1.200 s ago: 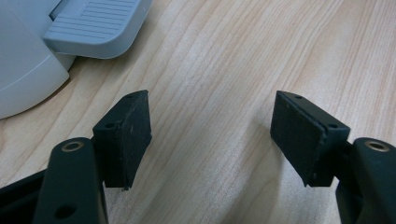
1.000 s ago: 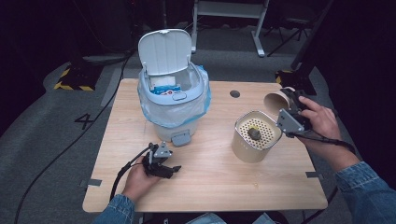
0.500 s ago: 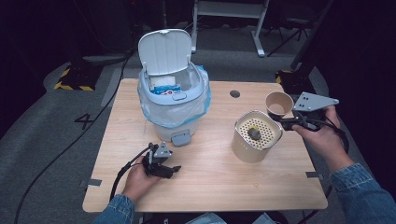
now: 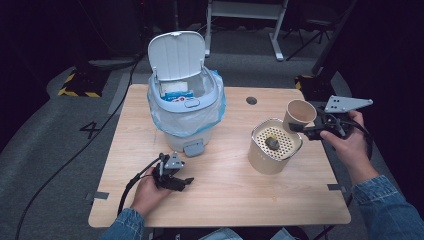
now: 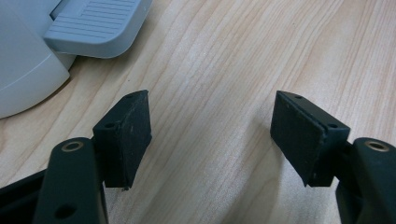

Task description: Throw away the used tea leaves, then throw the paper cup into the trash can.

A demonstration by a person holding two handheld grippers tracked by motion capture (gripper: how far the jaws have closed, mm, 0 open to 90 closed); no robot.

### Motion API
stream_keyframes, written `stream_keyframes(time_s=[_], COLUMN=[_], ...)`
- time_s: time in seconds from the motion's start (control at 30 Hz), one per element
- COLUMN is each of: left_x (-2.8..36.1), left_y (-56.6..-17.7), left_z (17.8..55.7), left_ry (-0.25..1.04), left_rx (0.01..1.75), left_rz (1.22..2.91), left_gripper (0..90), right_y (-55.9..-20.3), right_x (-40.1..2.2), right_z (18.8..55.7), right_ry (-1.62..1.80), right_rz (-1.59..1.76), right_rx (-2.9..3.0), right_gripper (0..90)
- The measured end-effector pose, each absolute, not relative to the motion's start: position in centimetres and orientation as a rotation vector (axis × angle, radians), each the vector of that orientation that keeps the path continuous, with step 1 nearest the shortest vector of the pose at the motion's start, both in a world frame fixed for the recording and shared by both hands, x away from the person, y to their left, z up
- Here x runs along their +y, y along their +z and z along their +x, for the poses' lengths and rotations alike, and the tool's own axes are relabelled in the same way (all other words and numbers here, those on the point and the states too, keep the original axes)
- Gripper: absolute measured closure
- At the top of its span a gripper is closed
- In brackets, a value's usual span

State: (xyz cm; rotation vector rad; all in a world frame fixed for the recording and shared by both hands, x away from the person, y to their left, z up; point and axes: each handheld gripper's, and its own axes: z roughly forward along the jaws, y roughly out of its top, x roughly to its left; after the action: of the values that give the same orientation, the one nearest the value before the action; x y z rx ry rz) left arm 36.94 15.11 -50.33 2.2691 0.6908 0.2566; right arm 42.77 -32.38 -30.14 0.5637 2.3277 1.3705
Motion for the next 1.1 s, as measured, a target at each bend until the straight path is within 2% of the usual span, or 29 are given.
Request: stream_keyframes(time_s=[0.5, 1.1], left_x=[15.1, 15.1], left_y=[-50.3, -50.3], left_z=[36.9, 36.9], left_ry=[0.257, 0.259], left_rx=[0.691, 0.699], left_rz=[2.269, 2.267], left_gripper=[29.3, 29.2], right_y=[-29.2, -25.6], right_x=[-32.3, -28.8], right_z=[43.4, 45.2], right_ry=[1.404, 1.427], right_rz=[0.508, 0.398], right_rx=[2.354, 2.369], right_gripper=[32.9, 32.5])
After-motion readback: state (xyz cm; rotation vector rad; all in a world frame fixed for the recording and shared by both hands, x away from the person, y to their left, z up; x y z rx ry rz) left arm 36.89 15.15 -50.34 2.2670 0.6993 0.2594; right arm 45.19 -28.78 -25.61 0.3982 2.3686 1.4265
